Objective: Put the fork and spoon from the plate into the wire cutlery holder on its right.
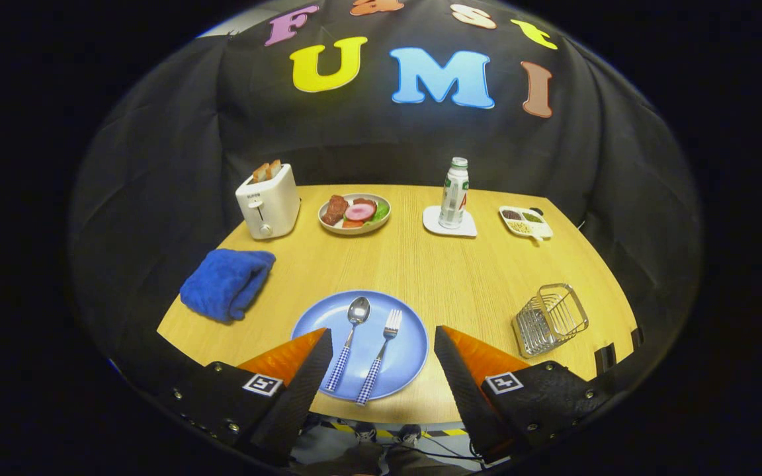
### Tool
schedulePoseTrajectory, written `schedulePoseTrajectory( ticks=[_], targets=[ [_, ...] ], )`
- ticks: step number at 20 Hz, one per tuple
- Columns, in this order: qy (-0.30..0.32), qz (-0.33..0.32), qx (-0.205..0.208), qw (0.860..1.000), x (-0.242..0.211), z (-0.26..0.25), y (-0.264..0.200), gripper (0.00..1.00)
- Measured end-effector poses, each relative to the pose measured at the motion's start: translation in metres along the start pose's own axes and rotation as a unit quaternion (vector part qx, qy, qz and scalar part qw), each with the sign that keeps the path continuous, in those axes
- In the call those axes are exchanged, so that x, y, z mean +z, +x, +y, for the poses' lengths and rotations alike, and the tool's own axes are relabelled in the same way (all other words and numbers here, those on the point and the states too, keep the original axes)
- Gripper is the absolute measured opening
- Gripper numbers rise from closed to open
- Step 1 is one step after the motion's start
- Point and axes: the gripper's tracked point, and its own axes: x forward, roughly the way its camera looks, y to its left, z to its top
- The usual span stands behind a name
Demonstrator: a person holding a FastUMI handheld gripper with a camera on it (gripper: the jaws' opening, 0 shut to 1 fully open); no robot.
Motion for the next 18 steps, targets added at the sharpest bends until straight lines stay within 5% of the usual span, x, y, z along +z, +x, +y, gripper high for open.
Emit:
schedulePoseTrajectory(
  ticks=[18],
  targets=[
    [0.041,0.184,-0.03,0.982,-0.077,0.005,0.063,0.96]
  ],
)
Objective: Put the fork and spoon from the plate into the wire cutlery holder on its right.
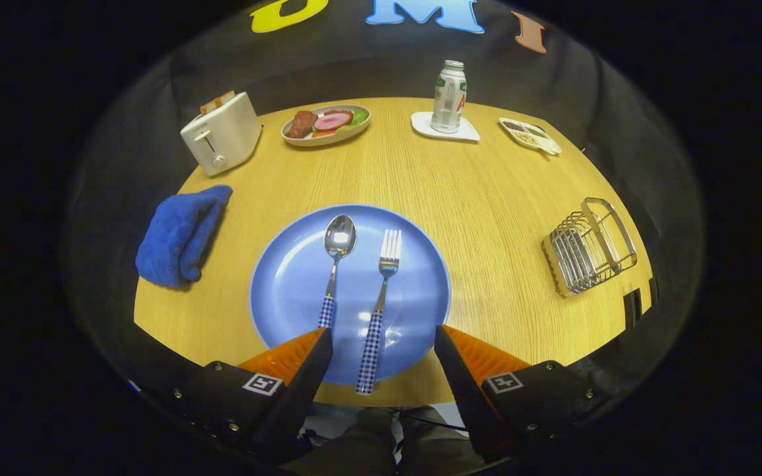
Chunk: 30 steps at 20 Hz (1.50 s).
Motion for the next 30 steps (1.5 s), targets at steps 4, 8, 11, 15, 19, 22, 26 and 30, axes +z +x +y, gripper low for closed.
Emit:
schedulePoseTrajectory(
  ticks=[4,8,11,15,19,22,26,30],
  targets=[
    [-0.007,0.052,-0.018,0.998,-0.009,-0.004,0.009,0.86],
    [-0.024,0.094,-0.032,0.995,-0.007,-0.006,0.01,0.71],
    [-0.036,0.135,-0.034,0.99,-0.006,-0.004,0.009,0.66],
    [-0.047,0.147,-0.032,0.988,-0.003,0.0,0.005,0.65],
    [-0.048,0.152,-0.025,0.987,-0.005,0.008,0.01,0.65],
    [-0.046,0.182,-0.012,0.982,-0.015,0.012,0.017,0.45],
    [-0.061,0.203,-0.004,0.977,-0.018,0.011,0.025,0.05],
    [-0.086,0.213,0.004,0.973,-0.012,-0.003,0.017,0.05]
  ],
)
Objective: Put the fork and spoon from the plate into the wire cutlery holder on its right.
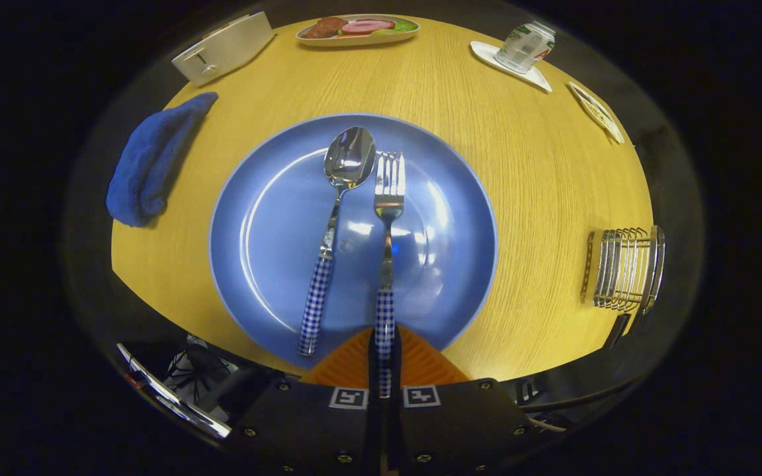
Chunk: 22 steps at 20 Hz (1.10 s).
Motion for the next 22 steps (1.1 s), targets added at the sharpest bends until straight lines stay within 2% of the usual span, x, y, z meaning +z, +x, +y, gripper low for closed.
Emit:
schedulePoseTrajectory(
  ticks=[4,7,11,15,22],
  targets=[
    [-0.025,0.001,0.017,1.0,0.0,-0.018,-0.015,0.05],
    [-0.056,0.003,0.008,0.998,-0.002,-0.038,-0.018,0.05],
    [-0.079,0.031,0.045,0.995,-0.017,-0.039,-0.042,0.05],
    [-0.097,0.039,0.008,0.994,-0.025,-0.098,-0.09,0.05],
    [-0.073,0.09,-0.049,0.992,-0.064,-0.216,-0.162,0.05]
  ],
)
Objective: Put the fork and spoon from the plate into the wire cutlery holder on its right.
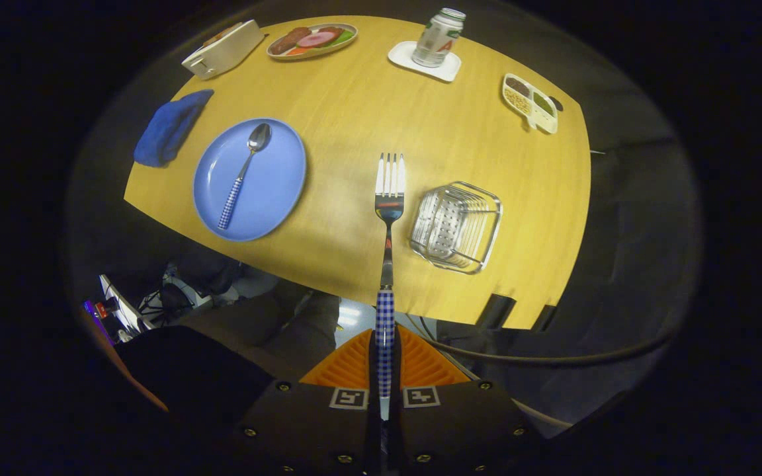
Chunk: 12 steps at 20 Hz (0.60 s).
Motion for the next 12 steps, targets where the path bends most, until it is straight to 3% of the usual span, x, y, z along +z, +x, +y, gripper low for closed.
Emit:
schedulePoseTrajectory(
  ticks=[6,12],
  targets=[
    [-0.027,0.101,-0.012,0.994,-0.024,-0.058,0.013,0.05],
    [-0.077,0.2,-0.017,0.977,-0.003,-0.078,0.032,0.05]
  ],
)
